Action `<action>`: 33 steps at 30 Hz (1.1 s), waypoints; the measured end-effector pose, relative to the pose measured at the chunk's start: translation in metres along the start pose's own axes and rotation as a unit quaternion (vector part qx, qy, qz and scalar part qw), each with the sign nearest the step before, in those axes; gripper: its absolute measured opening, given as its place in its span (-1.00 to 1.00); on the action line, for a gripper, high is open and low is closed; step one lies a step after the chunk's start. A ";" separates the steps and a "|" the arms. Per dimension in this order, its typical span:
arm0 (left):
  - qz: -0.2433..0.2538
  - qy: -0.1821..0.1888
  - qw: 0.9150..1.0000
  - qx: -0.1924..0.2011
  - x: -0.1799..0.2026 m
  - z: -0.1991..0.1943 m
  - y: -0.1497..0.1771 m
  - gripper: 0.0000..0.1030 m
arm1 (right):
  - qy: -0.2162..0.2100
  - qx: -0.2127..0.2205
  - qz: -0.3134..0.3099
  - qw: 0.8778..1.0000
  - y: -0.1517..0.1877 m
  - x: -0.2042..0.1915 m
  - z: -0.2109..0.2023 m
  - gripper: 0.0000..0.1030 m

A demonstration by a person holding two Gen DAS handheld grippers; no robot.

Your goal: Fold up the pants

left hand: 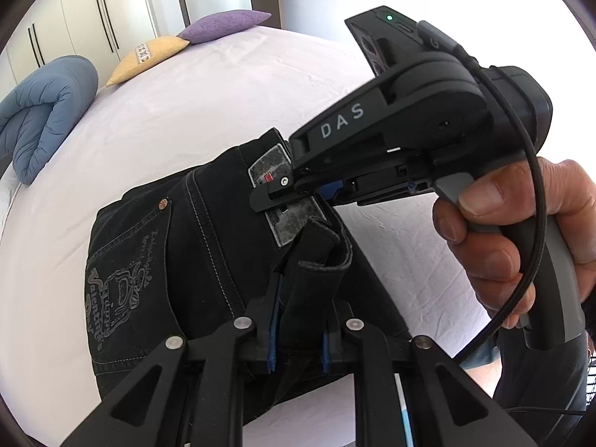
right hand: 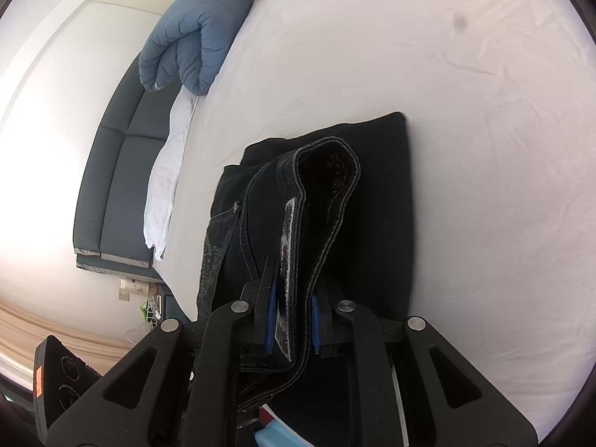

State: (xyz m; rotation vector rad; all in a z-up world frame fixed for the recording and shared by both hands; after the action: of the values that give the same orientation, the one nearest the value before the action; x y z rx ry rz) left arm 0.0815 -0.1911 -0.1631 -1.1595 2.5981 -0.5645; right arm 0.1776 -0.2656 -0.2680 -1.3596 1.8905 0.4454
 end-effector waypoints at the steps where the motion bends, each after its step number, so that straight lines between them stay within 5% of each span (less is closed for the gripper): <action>1: 0.000 0.000 1.000 -0.002 0.002 0.002 -0.001 -0.68 | 0.000 0.001 0.001 1.000 0.000 0.002 -0.001 -0.75; 9: 0.012 0.001 1.000 -0.011 0.020 0.022 -0.002 -0.64 | -0.002 0.007 0.017 1.000 0.004 0.024 -0.013 -0.75; 12: 0.004 0.024 1.000 -0.007 0.024 0.028 0.004 -0.34 | -0.013 -0.001 0.032 0.999 0.010 0.040 -0.007 -0.75; 16: -0.034 0.060 0.998 0.001 0.010 0.012 0.009 0.52 | -0.043 0.013 0.055 0.997 0.014 0.045 -0.014 -0.55; 17: -0.044 0.063 0.997 0.005 0.004 0.005 0.010 0.56 | -0.038 0.019 0.058 0.997 0.014 0.046 -0.020 -0.50; 21: -0.082 0.068 0.994 0.037 -0.035 -0.029 0.014 0.56 | 0.013 0.064 0.056 0.996 0.016 0.045 -0.054 -0.36; 27: -0.140 0.034 0.989 0.043 -0.105 -0.029 0.013 0.45 | -0.018 0.054 -0.024 0.998 0.036 -0.020 -0.059 -0.36; 33: -0.121 0.046 0.991 -0.042 -0.114 0.027 0.031 0.37 | 0.043 -0.015 -0.032 0.998 0.073 -0.004 0.005 -0.40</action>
State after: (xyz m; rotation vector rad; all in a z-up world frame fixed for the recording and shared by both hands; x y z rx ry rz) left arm 0.1452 -0.0929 -0.1939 -1.5256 2.5968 -0.5735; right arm 0.1132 -0.2323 -0.2785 -1.4746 1.9100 0.3902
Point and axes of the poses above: each gripper's, at about its wrist camera, not at the fingertips, and z roughly the way its jaws point, x to its right, y to its underside, the point moved 7 cm from there along z, roughly the way its jaws point, and after that the axes turned 7 degrees about -x, right-handed, at the moved point
